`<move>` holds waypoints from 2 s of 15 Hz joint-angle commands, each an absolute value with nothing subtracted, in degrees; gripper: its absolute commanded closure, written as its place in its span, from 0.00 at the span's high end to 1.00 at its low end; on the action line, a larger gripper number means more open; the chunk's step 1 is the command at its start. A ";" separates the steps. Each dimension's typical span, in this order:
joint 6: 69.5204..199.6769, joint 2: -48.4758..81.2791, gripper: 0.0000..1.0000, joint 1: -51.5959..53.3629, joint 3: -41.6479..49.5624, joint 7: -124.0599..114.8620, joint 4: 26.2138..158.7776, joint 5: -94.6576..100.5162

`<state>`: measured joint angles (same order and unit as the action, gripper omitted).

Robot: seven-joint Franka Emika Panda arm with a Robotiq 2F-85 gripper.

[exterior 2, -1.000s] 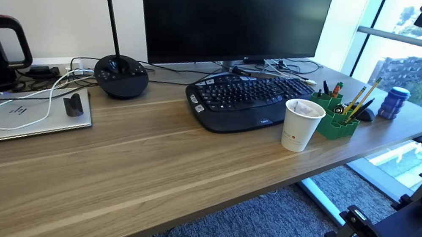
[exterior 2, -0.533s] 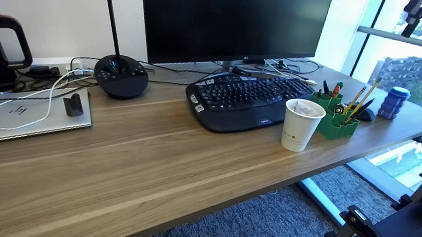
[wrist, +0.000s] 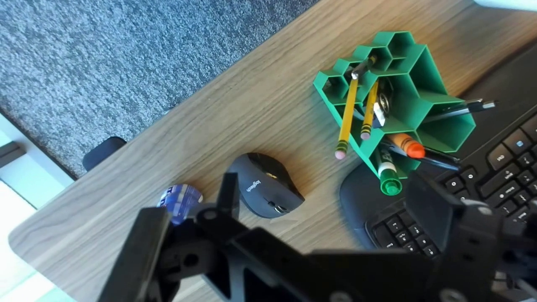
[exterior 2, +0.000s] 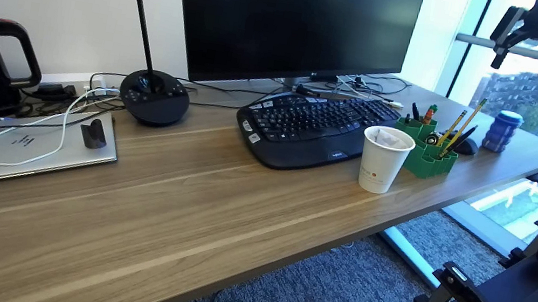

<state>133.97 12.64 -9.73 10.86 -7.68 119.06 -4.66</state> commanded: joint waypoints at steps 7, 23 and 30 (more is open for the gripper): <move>130.69 -0.38 1.00 -11.25 11.24 0.64 125.41 -4.55; 133.58 0.70 1.00 -9.77 10.44 2.80 127.30 -6.07; 137.48 9.00 1.00 -9.38 9.47 -0.76 124.16 -4.85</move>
<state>136.83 6.45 -9.37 9.79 0.67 126.56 -4.83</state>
